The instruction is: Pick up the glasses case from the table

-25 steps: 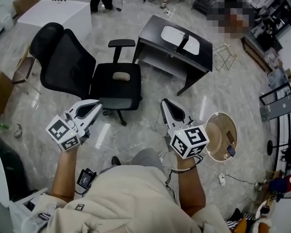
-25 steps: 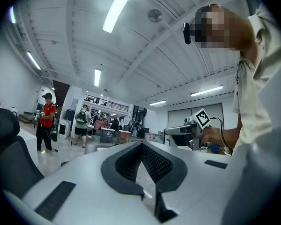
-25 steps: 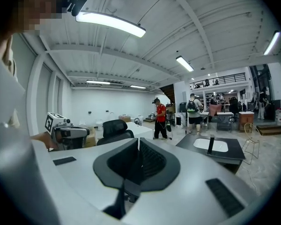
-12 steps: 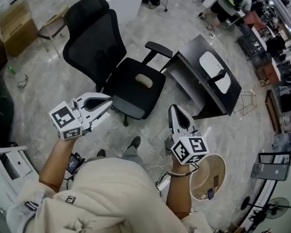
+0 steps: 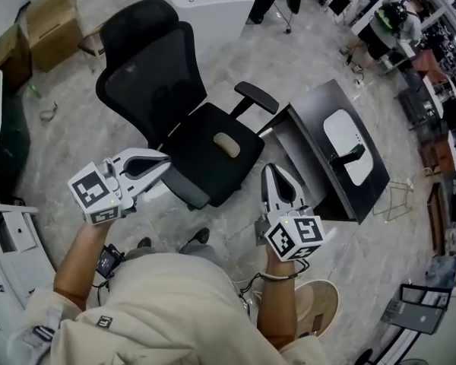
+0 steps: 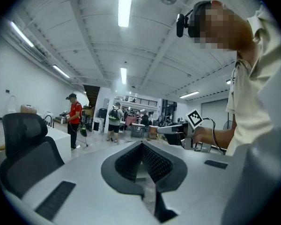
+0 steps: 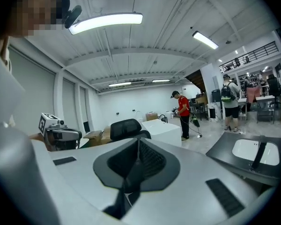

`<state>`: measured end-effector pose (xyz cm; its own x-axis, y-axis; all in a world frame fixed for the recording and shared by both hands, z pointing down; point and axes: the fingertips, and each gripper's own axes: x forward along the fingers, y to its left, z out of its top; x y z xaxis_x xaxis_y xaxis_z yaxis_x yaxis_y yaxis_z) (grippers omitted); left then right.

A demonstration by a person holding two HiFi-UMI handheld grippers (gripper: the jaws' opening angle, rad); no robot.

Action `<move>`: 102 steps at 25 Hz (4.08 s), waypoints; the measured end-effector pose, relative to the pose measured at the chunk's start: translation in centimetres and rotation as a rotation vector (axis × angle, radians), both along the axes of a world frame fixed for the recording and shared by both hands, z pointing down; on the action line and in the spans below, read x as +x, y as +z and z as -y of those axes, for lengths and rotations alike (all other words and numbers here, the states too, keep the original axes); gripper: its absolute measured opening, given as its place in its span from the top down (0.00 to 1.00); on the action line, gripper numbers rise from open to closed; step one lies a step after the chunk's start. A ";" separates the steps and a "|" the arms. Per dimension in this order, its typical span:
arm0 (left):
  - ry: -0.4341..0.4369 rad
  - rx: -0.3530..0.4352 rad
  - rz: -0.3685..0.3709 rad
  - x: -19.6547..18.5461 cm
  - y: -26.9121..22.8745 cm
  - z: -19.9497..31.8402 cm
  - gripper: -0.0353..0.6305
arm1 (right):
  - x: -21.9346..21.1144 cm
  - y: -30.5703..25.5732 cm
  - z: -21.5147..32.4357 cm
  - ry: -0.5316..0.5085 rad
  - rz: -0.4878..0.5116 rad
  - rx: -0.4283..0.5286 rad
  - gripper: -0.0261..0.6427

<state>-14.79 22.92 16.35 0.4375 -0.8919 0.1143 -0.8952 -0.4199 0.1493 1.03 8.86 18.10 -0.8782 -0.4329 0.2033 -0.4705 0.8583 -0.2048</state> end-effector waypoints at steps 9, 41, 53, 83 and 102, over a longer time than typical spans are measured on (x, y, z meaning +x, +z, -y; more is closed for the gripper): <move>-0.021 -0.072 0.084 4.8 0.7 4.4 0.93 | 4.7 2.7 6.1 -0.022 0.056 -0.068 0.92; 0.597 -0.128 0.138 5.1 10.1 31.2 0.93 | 13.2 8.8 16.1 0.586 -0.034 -0.141 0.92; 0.755 -0.193 0.145 6.4 16.1 34.9 0.93 | 15.4 11.3 14.5 0.783 -0.065 -0.167 0.92; 0.799 -0.494 0.232 9.1 38.3 38.4 0.89 | 18.6 21.8 12.8 0.832 -0.113 -0.328 0.92; 0.800 -0.671 0.360 7.6 52.6 41.0 0.67 | 18.9 28.7 14.2 0.819 -0.157 -0.454 0.92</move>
